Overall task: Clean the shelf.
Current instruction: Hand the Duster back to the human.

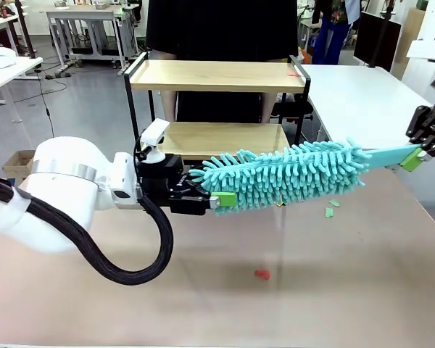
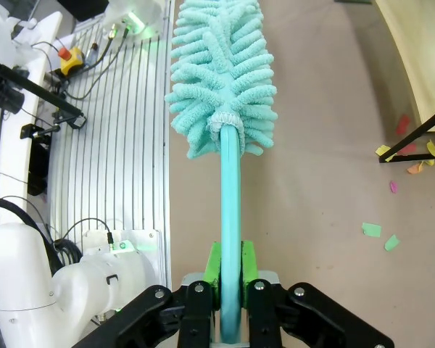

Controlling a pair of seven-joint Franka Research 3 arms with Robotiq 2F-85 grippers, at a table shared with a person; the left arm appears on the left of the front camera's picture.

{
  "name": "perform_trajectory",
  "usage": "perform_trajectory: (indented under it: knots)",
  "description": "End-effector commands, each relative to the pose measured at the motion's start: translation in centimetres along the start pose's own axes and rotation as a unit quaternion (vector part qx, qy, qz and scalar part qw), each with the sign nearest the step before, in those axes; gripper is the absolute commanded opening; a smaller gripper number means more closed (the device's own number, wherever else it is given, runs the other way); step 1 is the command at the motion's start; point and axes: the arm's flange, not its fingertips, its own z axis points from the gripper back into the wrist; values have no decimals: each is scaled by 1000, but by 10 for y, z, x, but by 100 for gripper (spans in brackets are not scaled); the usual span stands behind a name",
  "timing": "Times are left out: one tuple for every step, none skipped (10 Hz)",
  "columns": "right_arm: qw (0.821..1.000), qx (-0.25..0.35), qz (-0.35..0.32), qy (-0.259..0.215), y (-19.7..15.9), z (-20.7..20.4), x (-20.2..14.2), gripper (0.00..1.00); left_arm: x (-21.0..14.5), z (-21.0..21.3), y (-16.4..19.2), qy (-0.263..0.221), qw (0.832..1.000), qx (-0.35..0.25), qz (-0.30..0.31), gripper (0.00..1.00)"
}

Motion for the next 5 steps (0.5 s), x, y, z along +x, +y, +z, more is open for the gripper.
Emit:
perform_trajectory:
  knots:
    - [1000,3,10,-14,2,3,1,13,-1,-12,3,-15,1000,0,-12,100]
    - [1000,3,10,-14,2,3,1,13,-1,-12,2,-30,999,5,-29,100]
    - [1000,3,10,-14,2,3,1,13,1,-12,4,-30,999,6,-26,100]
    - [1000,3,10,-14,2,3,1,13,1,-11,5,-29,999,6,-29,49]
    - [1000,3,10,-14,2,3,1,13,0,-12,4,-31,999,6,-30,45]
